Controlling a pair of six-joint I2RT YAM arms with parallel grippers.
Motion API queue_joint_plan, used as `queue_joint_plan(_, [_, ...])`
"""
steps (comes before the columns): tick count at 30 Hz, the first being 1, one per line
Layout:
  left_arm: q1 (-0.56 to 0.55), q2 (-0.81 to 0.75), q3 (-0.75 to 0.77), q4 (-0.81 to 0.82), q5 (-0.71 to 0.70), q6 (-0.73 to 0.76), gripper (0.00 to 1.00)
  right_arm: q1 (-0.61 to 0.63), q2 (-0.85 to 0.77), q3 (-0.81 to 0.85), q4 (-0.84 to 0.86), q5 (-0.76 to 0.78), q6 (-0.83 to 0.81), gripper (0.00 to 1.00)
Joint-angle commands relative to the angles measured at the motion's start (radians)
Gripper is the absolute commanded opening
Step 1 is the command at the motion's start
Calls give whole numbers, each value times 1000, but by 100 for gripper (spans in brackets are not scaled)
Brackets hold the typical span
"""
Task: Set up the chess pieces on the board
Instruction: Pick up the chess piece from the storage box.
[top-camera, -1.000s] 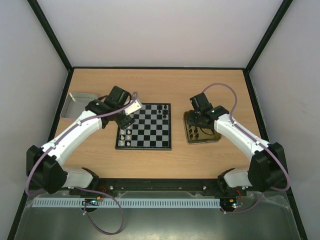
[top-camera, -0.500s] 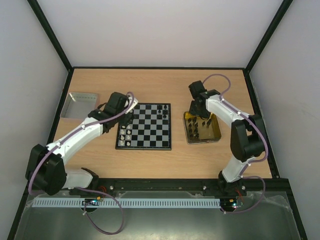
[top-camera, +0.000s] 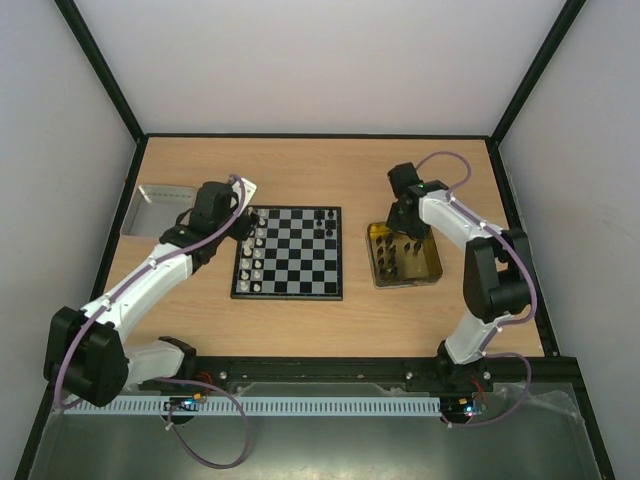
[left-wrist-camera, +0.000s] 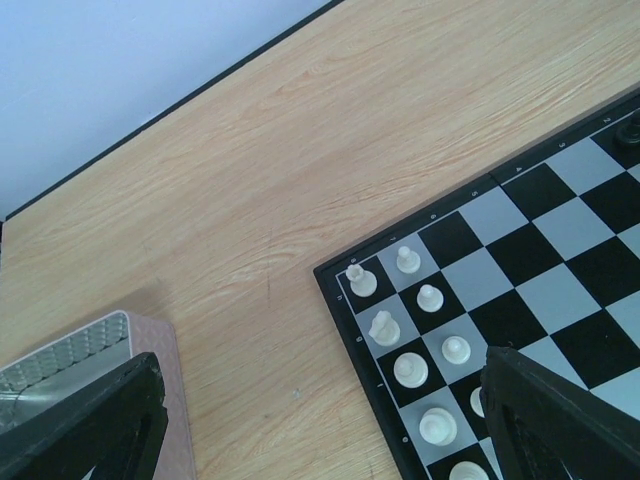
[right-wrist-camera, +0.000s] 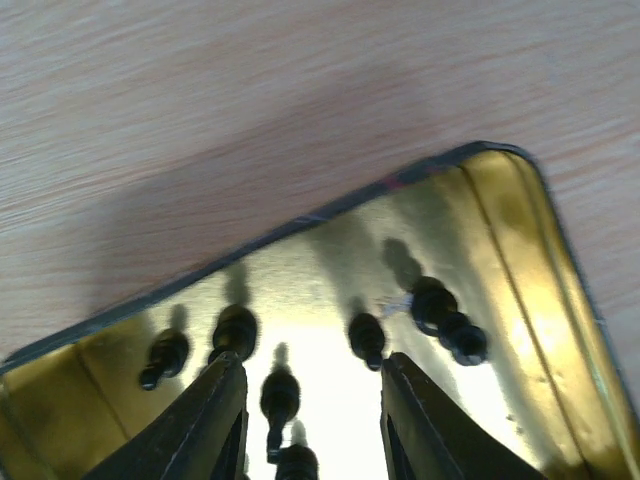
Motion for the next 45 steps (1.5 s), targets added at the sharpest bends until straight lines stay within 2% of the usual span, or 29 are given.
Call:
queue_joint_plan(1, [0, -5, -16, 17, 17, -21, 87, -64, -67, -59, -9, 20, 33, 36])
queue_joint_plan(7, [1, 11, -10, 9, 16, -22, 87, -145, -113, -99, -8, 0, 41, 36])
queue_joint_plan(14, [1, 14, 3, -2, 26, -28, 87, -175, -101, -126, 8, -35, 43, 36])
queue_joint_plan(35, [1, -9, -1, -11, 32, -30, 87, -194, -47, -133, 46, -66, 41, 31])
queue_joint_plan(45, [1, -16, 2, -17, 26, -30, 86, -197, -24, -121, 48, -80, 38, 24])
